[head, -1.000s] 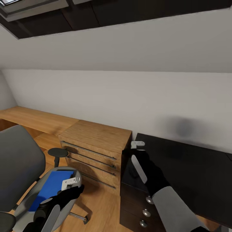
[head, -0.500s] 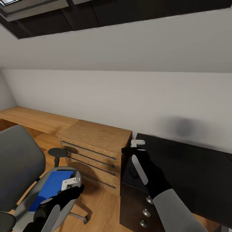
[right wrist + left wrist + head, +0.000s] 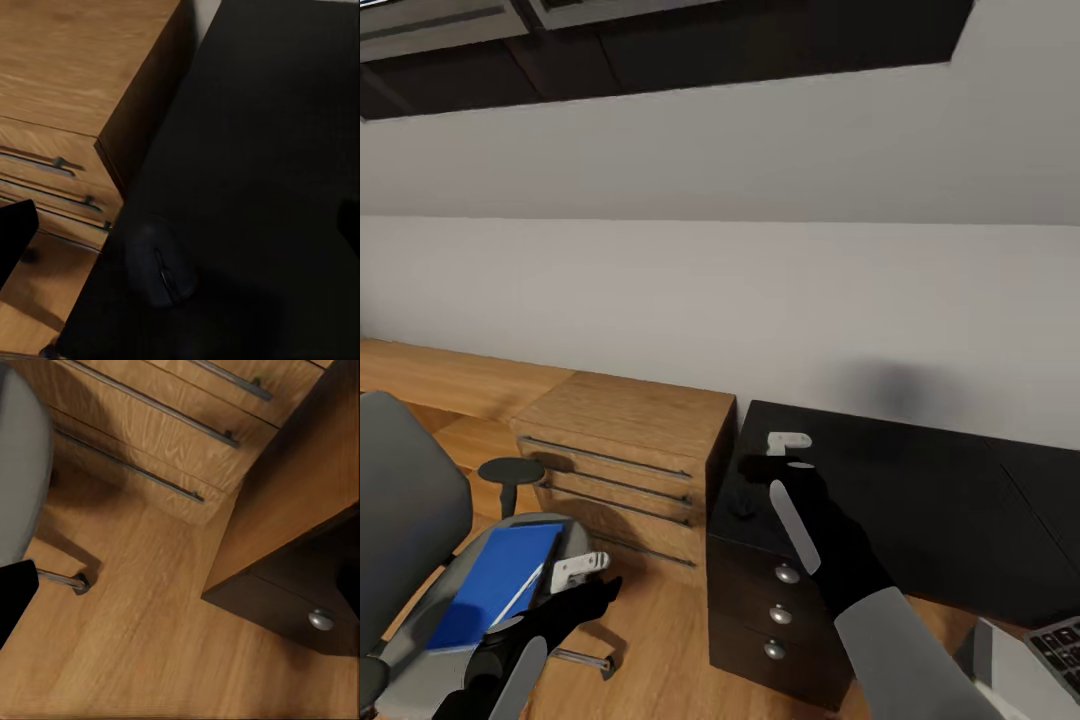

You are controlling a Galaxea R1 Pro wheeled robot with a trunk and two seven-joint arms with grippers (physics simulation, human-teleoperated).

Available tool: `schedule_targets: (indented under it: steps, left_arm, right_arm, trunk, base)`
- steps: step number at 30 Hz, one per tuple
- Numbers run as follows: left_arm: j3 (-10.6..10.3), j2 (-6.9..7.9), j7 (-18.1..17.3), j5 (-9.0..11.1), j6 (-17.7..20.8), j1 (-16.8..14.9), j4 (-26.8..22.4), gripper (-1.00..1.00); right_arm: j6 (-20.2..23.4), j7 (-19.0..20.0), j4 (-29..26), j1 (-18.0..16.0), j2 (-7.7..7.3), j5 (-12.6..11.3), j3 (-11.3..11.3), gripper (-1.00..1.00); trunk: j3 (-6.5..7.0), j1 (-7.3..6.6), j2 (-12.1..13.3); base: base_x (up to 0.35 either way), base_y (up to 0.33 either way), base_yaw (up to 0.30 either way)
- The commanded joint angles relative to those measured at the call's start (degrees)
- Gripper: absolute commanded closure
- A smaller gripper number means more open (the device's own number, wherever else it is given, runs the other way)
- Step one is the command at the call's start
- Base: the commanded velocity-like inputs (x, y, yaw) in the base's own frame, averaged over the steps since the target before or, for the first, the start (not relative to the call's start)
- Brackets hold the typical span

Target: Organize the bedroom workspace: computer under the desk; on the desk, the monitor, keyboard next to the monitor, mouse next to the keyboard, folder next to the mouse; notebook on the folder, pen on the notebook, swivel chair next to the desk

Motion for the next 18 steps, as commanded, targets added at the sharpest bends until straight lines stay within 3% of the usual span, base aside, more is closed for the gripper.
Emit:
schedule_targets:
  steps: [1,10,18]
  left_arm:
    - [-0.13,0.06,0.55,0.61,0.13,-0.02,0.66,-1.0]
    - [-0.1,0.06,0.55,0.45,-0.13,-0.02,3.09,-1.0]
    - [-0.13,0.06,0.55,0.44,-0.18,-0.02,2.86,-1.0]
  right_arm:
    - [0.06,-0.56,-0.02,-0.06,0.0,-0.6,0.13,-1.0]
    - [-0.68,-0.55,0.19,-0.02,0.0,-0.78,0.19,-1.0]
    - [-1.53,-0.4,0.17,-0.02,0.0,-1.45,0.35,-1.0]
  trunk:
    - [-0.06,-0.02,-0.04]
    - [-0.06,-0.02,-0.04]
    - [-0.06,-0.02,-0.04]
  base:
    - [-0.082,0.0,-0.293]
    - [-0.024,0.0,-0.285]
    - [-0.001,0.0,-0.093]
